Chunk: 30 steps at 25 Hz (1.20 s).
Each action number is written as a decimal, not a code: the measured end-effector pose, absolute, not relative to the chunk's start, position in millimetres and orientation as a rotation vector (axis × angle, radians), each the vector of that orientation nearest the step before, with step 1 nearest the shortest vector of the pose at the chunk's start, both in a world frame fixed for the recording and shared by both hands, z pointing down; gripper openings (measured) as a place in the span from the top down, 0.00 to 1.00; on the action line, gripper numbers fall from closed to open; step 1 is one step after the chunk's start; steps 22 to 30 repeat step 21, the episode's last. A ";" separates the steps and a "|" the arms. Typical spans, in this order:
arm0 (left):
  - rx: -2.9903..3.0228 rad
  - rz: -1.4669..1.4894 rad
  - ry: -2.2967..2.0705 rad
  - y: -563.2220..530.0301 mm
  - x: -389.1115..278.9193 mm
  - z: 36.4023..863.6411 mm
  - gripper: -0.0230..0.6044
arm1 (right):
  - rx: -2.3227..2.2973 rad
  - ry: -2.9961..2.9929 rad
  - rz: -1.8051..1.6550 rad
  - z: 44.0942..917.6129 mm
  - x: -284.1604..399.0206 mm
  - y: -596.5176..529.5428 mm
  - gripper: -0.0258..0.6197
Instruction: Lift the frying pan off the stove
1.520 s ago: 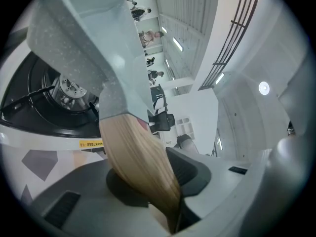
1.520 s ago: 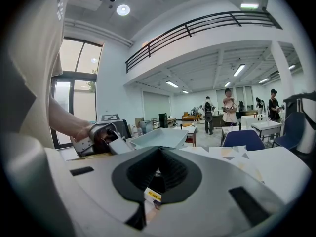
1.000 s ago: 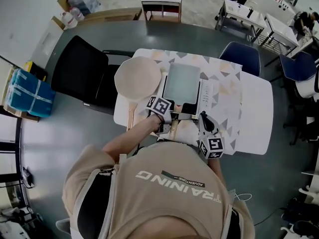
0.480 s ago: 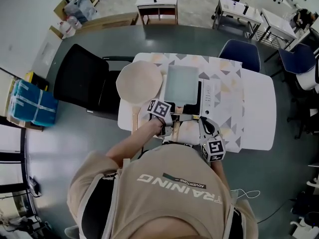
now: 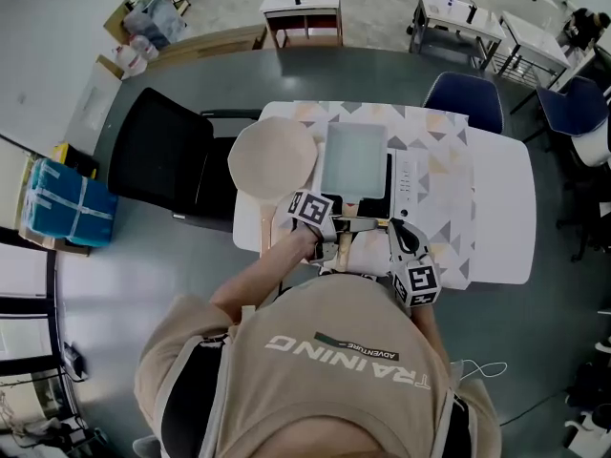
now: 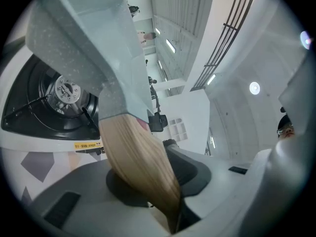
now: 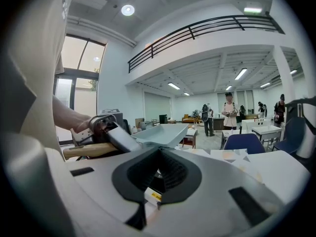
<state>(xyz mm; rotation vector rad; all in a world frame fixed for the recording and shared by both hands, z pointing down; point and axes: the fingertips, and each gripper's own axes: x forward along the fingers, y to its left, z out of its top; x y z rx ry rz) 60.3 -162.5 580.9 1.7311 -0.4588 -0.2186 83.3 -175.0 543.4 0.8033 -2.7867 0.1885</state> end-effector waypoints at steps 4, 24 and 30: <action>1.740 -0.219 -0.454 -162.4 58.7 579.5 0.77 | 0.789 -2.784 0.189 545.8 80.3 -173.5 0.96; 1.724 -0.182 -0.476 -170.6 47.0 592.0 0.77 | 0.801 -2.767 0.175 550.0 76.4 -181.8 0.96; 1.724 -0.182 -0.476 -170.6 47.0 592.0 0.77 | 0.801 -2.767 0.175 550.0 76.4 -181.8 0.96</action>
